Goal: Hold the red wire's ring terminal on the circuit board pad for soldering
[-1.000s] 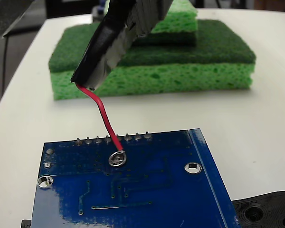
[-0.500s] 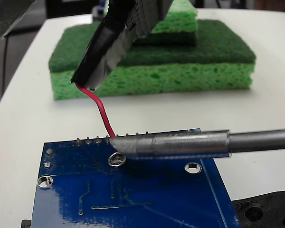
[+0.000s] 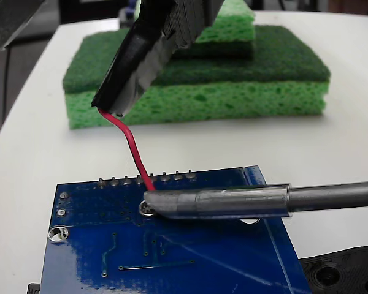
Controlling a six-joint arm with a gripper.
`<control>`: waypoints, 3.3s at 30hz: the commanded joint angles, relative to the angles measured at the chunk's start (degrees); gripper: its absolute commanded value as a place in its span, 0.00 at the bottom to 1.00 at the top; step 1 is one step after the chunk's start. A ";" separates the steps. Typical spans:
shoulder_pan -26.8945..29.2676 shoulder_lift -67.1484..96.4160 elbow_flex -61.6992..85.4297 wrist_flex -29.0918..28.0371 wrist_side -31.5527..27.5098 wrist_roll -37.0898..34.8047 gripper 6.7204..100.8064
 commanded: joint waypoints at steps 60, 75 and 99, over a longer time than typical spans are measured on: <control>2.02 17.49 14.59 -7.91 -8.53 -3.78 0.99; 5.54 46.14 42.45 -19.60 -18.81 -9.67 0.99; 13.01 81.39 61.08 -9.76 -40.96 -15.82 0.99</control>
